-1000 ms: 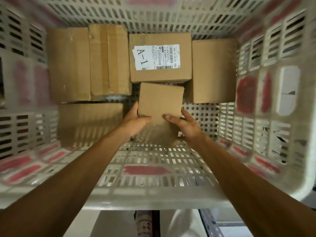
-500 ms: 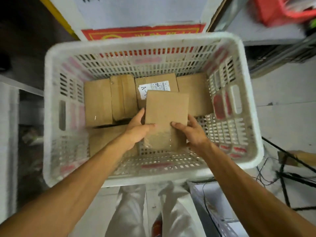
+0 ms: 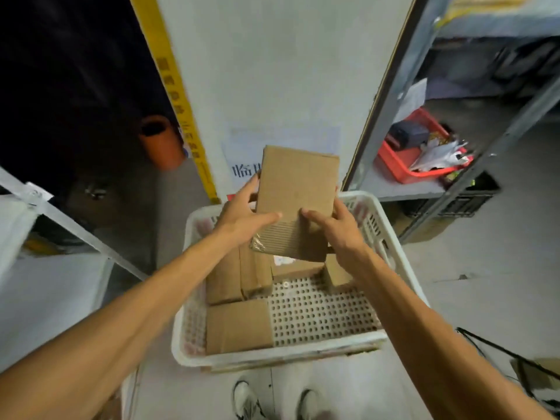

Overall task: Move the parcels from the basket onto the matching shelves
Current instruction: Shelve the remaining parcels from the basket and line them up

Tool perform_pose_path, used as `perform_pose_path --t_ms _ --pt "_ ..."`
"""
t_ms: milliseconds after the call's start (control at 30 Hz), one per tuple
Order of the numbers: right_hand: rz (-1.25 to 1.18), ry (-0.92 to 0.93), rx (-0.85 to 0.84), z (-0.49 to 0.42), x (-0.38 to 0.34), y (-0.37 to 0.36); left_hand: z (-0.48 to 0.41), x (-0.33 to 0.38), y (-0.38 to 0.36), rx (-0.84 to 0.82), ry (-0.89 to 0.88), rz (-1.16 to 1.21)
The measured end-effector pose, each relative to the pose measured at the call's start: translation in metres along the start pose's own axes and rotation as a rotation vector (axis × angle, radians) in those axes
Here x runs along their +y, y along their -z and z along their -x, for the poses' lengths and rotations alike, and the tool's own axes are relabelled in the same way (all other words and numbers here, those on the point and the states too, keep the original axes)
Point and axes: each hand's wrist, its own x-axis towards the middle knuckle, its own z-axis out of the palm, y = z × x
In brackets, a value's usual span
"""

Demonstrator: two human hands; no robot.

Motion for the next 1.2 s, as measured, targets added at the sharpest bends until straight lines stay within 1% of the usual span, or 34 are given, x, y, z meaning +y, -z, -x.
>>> perform_pose_path --t_ms 100,233,333,500,667,867,1033,1100,1200 --pt "-0.008 0.151 -0.075 0.013 -0.053 -0.011 0.019 0.043 0.036 0.117 -0.123 -0.015" --pt "-0.003 0.347 -0.150 0.034 -0.120 -0.029 0.051 0.090 0.075 0.289 -0.225 0.035" --pt "-0.033 0.438 -0.201 0.055 -0.155 -0.038 0.081 0.119 0.100 0.371 -0.272 -0.002" --pt "-0.074 0.542 -0.320 0.091 -0.188 -0.058 0.133 0.148 0.133 0.462 -0.362 -0.093" --pt "-0.076 0.623 -0.442 0.119 -0.217 -0.092 0.180 0.159 0.170 0.573 -0.397 -0.131" --pt "-0.040 0.748 -0.560 0.155 -0.237 -0.158 0.239 0.153 0.223 0.701 -0.402 -0.150" --pt "-0.046 0.765 -0.656 0.183 -0.246 -0.223 0.283 0.143 0.271 0.842 -0.390 -0.190" --pt "-0.041 0.776 -0.695 0.194 -0.251 -0.249 0.303 0.136 0.293 0.870 -0.382 -0.181" --pt "-0.066 0.793 -0.754 0.212 -0.255 -0.288 0.334 0.127 0.321 0.891 -0.439 -0.113"
